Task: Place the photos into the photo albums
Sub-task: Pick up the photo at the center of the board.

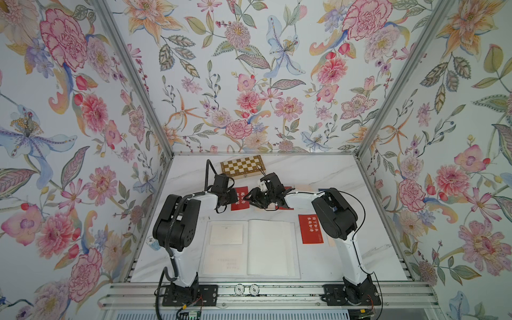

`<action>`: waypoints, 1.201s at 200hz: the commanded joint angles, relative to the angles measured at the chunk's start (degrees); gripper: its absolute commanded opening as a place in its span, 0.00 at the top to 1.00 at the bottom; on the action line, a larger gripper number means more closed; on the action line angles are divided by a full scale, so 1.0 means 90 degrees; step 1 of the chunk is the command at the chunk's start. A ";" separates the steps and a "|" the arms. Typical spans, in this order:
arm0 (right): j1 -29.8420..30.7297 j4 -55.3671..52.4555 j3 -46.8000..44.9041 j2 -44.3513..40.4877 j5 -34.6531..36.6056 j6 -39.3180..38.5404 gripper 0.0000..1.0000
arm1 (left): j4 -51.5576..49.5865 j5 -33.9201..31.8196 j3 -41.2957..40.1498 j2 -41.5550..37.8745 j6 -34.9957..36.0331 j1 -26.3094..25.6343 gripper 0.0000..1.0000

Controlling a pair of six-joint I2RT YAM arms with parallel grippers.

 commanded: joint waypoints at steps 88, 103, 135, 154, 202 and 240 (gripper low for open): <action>-0.0005 0.1597 -0.0616 -0.0245 -0.0392 0.0731 0.52 | -0.0571 0.0207 -0.0471 0.0064 -0.0117 0.0116 0.70; 0.0004 0.1725 -0.0689 -0.0299 -0.0383 0.0787 0.52 | -0.0547 0.0235 -0.0500 0.0050 -0.0131 0.0138 0.70; -0.0005 0.1932 -0.0844 -0.0420 -0.0300 0.0863 0.52 | -0.0469 0.0319 -0.0587 0.0030 -0.0175 0.0185 0.70; -0.0007 0.2164 -0.0924 -0.0432 -0.0266 0.0993 0.52 | -0.0414 0.0380 -0.0633 0.0026 -0.0229 0.0206 0.70; -0.0006 0.2955 -0.1124 -0.0455 -0.0161 0.1408 0.49 | -0.0380 0.0443 -0.0668 0.0002 -0.0281 0.0226 0.70; -0.0003 0.3591 -0.1316 -0.0478 -0.0033 0.1709 0.45 | -0.0333 0.0495 -0.0687 0.0011 -0.0316 0.0228 0.70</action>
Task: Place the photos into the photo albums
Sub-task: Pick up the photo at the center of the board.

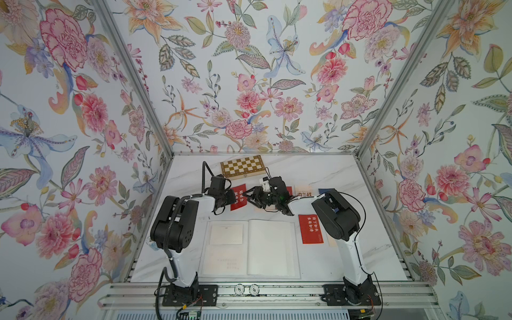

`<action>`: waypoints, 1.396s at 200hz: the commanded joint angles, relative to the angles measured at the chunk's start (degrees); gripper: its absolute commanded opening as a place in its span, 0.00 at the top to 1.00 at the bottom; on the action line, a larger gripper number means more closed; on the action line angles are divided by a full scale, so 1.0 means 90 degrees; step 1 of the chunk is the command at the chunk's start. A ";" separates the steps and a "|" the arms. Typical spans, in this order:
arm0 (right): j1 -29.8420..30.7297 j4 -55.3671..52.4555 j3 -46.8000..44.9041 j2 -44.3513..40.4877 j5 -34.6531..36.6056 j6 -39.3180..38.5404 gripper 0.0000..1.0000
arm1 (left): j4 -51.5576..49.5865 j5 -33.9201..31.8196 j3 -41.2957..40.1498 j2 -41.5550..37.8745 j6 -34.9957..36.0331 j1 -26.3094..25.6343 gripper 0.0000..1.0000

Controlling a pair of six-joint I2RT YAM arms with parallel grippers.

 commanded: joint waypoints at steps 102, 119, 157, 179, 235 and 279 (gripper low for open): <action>0.0081 0.1442 -0.0237 -0.0212 0.0429 0.0840 0.33 | -0.0629 0.0280 -0.0452 0.0141 -0.0269 0.0067 0.70; 0.0099 0.1283 -0.0126 -0.0136 0.0392 0.0849 0.33 | -0.0629 0.0274 -0.0457 0.0137 -0.0268 0.0067 0.70; 0.0118 0.0789 0.0038 -0.0071 0.0379 0.0661 0.34 | -0.0615 0.0281 -0.0474 0.0149 -0.0258 0.0075 0.70; 0.0124 0.0564 0.0145 -0.0020 0.0352 0.0547 0.36 | -0.0586 0.0300 -0.0481 0.0188 -0.0255 0.0078 0.70; 0.0100 -0.0080 0.0585 0.0227 0.0190 0.0268 0.43 | -0.0568 0.0349 -0.0453 0.0289 -0.0235 0.0075 0.70; 0.0129 -0.0299 0.0785 0.0379 0.0155 0.0175 0.48 | -0.0559 0.0363 -0.0426 0.0371 -0.0212 0.0072 0.70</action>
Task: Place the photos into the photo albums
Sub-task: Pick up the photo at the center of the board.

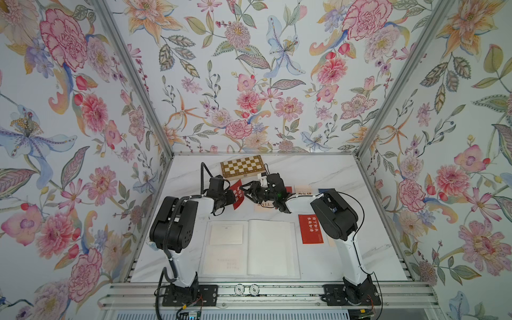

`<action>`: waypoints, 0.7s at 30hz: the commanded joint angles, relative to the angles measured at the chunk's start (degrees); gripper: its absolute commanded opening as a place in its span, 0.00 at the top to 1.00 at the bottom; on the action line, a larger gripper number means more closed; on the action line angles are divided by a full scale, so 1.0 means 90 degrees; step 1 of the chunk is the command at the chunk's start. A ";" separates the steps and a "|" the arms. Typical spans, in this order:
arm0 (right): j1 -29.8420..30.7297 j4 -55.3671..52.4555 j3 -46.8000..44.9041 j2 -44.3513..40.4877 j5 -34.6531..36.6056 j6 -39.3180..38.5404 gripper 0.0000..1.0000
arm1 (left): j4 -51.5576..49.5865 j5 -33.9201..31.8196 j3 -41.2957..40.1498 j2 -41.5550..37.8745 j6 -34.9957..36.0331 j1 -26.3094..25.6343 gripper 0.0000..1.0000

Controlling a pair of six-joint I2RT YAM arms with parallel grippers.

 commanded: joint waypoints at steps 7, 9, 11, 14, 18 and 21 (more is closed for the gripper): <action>0.0111 -0.1173 0.0533 0.0205 0.0029 -0.0764 0.50 | -0.0808 0.0173 -0.0273 0.0440 -0.0121 0.0037 0.70; 0.0110 -0.1381 0.0635 0.0249 0.0063 -0.0953 0.54 | -0.0792 0.0184 -0.0279 0.0444 -0.0136 0.0042 0.70; 0.0111 -0.1628 0.0748 0.0289 0.0125 -0.1147 0.58 | -0.0765 0.0186 -0.0291 0.0440 -0.0150 0.0037 0.70; 0.0119 -0.1949 0.0852 0.0334 0.0199 -0.1414 0.61 | -0.0760 0.0202 -0.0301 0.0415 -0.0154 0.0040 0.70; 0.0123 -0.2392 0.0940 0.0335 0.0300 -0.1679 0.65 | -0.0749 0.0213 -0.0321 0.0371 -0.0167 0.0052 0.70; 0.0149 -0.2665 0.0990 0.0296 0.0413 -0.1912 0.69 | -0.0716 0.0233 -0.0341 0.0331 -0.0185 0.0055 0.70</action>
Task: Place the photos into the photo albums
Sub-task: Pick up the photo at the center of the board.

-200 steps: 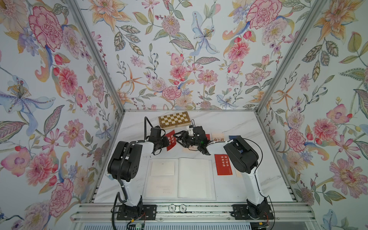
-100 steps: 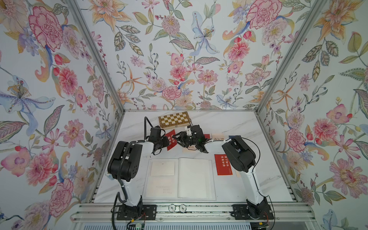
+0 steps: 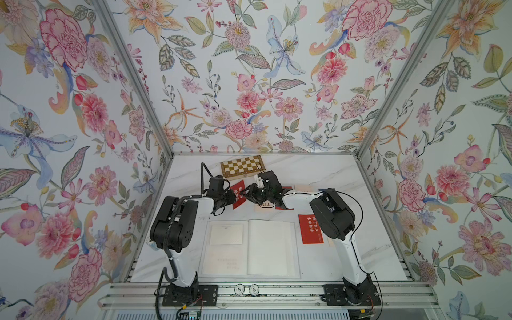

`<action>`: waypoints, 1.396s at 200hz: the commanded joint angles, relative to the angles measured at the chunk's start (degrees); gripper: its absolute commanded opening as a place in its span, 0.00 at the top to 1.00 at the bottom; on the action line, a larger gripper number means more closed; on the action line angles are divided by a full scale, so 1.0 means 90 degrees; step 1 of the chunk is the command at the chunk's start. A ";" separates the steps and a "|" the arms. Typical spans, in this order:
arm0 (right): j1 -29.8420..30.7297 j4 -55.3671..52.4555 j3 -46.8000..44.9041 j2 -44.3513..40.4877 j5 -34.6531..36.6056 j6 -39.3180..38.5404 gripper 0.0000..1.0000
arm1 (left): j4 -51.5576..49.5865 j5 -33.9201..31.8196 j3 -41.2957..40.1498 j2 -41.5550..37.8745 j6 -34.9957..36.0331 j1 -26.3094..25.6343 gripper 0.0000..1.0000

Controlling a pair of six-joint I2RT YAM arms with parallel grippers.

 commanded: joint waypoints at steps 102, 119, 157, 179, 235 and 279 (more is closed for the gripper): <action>0.0011 -0.0215 0.0025 0.0199 0.0027 -0.0469 1.00 | -0.0707 0.0224 -0.0444 0.0106 -0.0104 0.0059 0.68; -0.0024 -0.0250 -0.0102 0.0068 0.0052 -0.0564 1.00 | -0.0732 0.0212 -0.0477 -0.0042 -0.0059 0.0069 0.63; -0.0312 -0.0295 -0.0616 -0.0566 -0.0035 -0.0919 1.00 | -0.0877 0.0293 -0.0468 -0.0782 0.0005 0.0062 0.27; -0.0575 -0.0075 -0.1068 -0.1052 -0.0284 -0.0985 1.00 | -0.1060 0.0364 -0.0394 -0.1363 0.0095 0.0042 0.17; -0.1111 0.0816 -0.2238 -0.2072 -0.1711 -0.0916 1.00 | -0.1078 0.1307 -0.0237 -0.2333 0.0299 0.0020 0.14; -0.1369 0.0575 -0.3075 -0.2915 -0.2782 -0.1804 1.00 | -0.0844 0.2061 -0.0361 -0.2616 0.0329 -0.0082 0.13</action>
